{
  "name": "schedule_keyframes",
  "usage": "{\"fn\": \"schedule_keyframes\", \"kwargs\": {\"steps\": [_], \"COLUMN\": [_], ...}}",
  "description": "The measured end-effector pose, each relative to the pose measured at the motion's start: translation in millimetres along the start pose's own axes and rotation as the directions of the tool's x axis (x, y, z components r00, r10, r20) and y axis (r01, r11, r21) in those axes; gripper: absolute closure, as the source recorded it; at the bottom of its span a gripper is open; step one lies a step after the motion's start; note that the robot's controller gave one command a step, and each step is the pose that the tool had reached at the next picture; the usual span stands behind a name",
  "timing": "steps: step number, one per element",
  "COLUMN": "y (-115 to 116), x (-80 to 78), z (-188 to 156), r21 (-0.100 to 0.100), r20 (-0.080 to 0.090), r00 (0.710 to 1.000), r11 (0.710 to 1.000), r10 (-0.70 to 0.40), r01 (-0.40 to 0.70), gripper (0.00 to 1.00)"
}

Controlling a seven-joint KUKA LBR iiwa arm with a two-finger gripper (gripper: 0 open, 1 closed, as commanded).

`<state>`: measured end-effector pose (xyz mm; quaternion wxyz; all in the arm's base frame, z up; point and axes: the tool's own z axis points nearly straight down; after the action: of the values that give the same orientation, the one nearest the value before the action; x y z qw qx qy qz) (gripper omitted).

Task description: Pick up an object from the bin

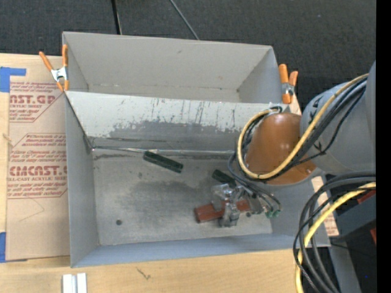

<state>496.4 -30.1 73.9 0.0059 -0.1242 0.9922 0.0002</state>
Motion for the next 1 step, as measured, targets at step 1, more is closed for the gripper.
{"fn": "schedule_keyframes", "kwargs": {"steps": [1], "y": [-43.5], "x": [5.0], "z": [-122.3], "r21": [-0.003], "r20": [-0.012], "r00": [0.998], "r11": [0.998], "r10": [-0.061], "r01": [0.061], "gripper": [1.0]}}
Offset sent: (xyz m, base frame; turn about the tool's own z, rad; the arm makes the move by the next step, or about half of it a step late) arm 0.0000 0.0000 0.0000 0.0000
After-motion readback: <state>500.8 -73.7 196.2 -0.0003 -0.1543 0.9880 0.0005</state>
